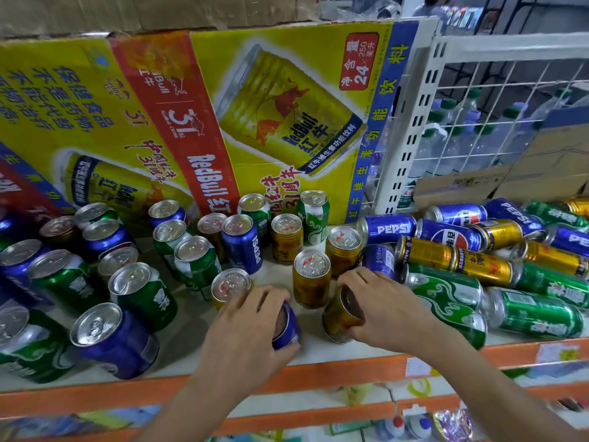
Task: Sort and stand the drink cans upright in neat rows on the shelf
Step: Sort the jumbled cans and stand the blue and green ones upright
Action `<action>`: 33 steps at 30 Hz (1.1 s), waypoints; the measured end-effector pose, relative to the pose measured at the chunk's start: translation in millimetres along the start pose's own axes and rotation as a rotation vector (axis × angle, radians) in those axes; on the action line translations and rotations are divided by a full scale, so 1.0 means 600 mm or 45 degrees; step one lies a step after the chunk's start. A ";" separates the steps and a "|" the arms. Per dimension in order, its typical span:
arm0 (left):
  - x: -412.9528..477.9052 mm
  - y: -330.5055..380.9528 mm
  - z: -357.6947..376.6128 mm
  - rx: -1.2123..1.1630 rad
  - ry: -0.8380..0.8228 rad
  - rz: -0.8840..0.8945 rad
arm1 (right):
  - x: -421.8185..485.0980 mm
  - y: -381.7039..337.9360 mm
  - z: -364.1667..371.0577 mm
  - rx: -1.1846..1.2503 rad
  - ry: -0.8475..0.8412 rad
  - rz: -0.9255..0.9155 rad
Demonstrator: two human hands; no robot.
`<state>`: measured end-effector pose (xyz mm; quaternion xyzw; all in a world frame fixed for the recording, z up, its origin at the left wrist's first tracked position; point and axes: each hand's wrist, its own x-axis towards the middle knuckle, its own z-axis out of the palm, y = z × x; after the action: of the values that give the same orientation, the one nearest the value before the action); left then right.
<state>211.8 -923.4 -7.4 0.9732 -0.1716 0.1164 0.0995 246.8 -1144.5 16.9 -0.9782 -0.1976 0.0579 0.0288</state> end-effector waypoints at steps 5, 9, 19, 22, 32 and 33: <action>0.026 0.005 0.003 0.151 0.059 0.066 | 0.012 -0.005 0.006 0.074 0.026 -0.037; 0.049 0.006 0.008 0.198 0.105 -0.008 | 0.012 0.002 0.013 0.145 0.048 -0.070; 0.128 -0.013 0.027 0.141 0.019 -0.146 | 0.001 0.025 0.035 0.445 0.077 -0.078; 0.142 -0.017 0.027 0.136 -0.042 -0.200 | -0.009 0.033 0.037 0.535 0.057 -0.082; 0.160 0.125 0.016 -0.172 0.141 0.214 | -0.046 0.143 0.017 0.316 0.167 0.038; 0.163 0.143 0.014 -0.152 0.038 0.222 | -0.052 0.152 0.016 0.284 0.149 0.073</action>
<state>272.2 -1034.9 23.5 0.9450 -0.2609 0.1288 0.1492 252.3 -1240.2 3.4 -0.9758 -0.1600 0.0233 0.1472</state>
